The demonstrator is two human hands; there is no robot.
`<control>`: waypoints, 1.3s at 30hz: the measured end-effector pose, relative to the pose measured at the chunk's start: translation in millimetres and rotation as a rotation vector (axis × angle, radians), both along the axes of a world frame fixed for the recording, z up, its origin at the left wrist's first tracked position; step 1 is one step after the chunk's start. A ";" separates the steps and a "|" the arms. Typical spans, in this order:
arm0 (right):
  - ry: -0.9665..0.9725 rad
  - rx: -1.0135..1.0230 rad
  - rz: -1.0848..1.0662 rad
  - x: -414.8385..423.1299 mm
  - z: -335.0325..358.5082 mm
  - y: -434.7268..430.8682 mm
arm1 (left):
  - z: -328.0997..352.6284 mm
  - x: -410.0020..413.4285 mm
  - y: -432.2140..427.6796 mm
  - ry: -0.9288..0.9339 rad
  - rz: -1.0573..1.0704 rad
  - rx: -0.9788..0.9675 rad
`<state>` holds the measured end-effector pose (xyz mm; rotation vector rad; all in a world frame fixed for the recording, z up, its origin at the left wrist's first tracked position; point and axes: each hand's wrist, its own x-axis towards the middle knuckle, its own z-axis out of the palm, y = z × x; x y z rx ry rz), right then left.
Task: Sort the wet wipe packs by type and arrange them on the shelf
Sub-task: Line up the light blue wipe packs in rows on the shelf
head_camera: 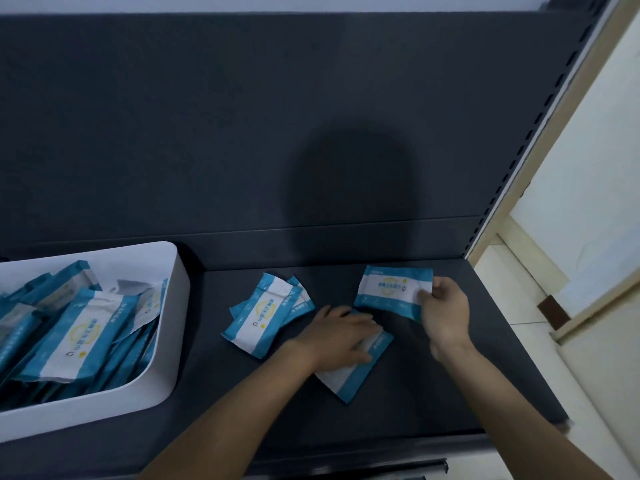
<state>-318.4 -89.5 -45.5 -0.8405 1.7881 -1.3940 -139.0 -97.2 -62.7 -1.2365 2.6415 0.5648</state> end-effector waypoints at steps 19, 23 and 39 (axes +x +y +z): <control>0.829 0.170 0.692 14.2 -15.8 9.1 | 3.0 64.6 21.6 0.465 0.803 -0.058; 1.014 0.180 0.977 31.6 -11.2 6.2 | 4.7 87.1 17.2 0.493 0.694 -0.423; 0.773 0.364 1.054 41.4 10.2 3.8 | 8.3 137.3 -7.7 0.562 1.084 -0.082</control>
